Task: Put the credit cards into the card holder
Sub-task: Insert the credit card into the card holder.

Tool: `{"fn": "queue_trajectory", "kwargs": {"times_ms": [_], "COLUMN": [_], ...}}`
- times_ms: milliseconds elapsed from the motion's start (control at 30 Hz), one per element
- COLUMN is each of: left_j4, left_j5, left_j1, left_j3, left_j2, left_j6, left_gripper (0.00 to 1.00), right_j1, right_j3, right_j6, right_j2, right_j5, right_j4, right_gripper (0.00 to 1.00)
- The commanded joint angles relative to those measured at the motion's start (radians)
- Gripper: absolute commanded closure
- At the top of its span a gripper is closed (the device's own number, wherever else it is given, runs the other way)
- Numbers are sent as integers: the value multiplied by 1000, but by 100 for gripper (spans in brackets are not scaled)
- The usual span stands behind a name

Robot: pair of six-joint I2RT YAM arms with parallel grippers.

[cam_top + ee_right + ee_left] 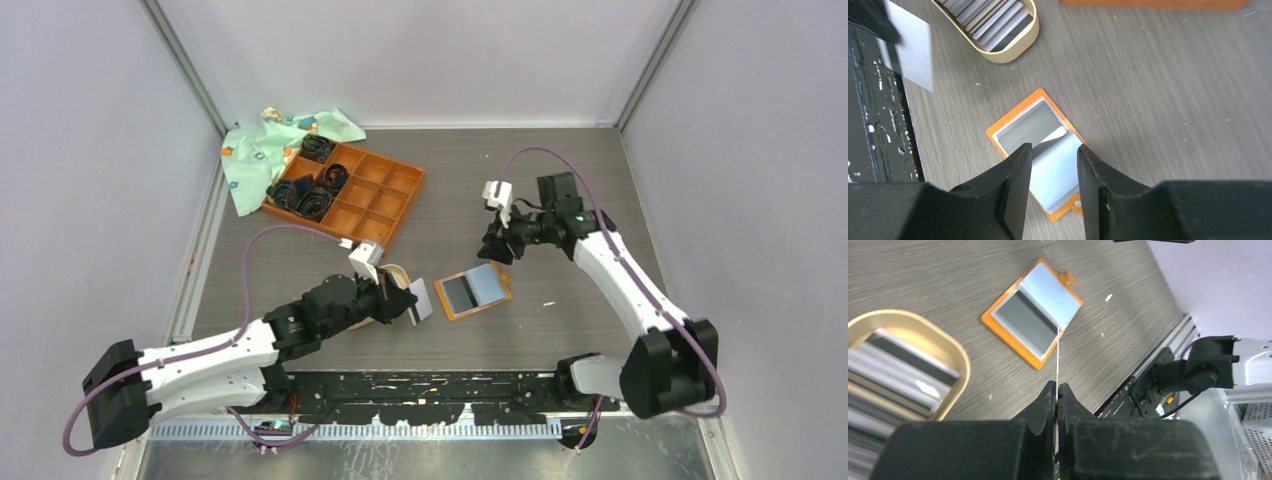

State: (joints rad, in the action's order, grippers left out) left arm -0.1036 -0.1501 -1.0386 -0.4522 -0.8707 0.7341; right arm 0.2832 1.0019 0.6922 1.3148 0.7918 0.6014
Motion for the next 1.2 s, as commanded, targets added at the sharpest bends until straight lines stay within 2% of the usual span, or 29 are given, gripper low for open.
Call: {"fn": "queue_trajectory", "kwargs": {"times_ms": [0, 300, 600, 700, 867, 967, 1167], "left_j4": [-308, -640, -919, -880, -703, -696, -692], "left_j5": [83, 123, 229, 217, 113, 44, 33], "left_j1": [3, 6, 51, 54, 50, 42, 33], "left_j3": [-16, -5, -20, -51, -81, -78, -139], "left_j2": [-102, -355, -652, -692, -688, -711, -788], "left_j6": [18, 52, 233, 248, 276, 323, 358], "left_gripper": [100, 100, 100, 100, 100, 100, 100], "right_j1": [-96, -235, -253, -253, -253, -252, -250], "right_j3": [-35, -23, -13, -22, -11, -8, 18], "right_j6": [93, 285, 244, 135, 101, 96, 99], "right_j2": [-111, -54, 31, 42, 73, 101, 176], "right_j5": [181, 215, 153, 84, 46, 25, 17], "right_j4": [80, 276, 264, 185, 178, 178, 222], "right_gripper": [54, 52, 53, 53, 53, 53, 53]}}
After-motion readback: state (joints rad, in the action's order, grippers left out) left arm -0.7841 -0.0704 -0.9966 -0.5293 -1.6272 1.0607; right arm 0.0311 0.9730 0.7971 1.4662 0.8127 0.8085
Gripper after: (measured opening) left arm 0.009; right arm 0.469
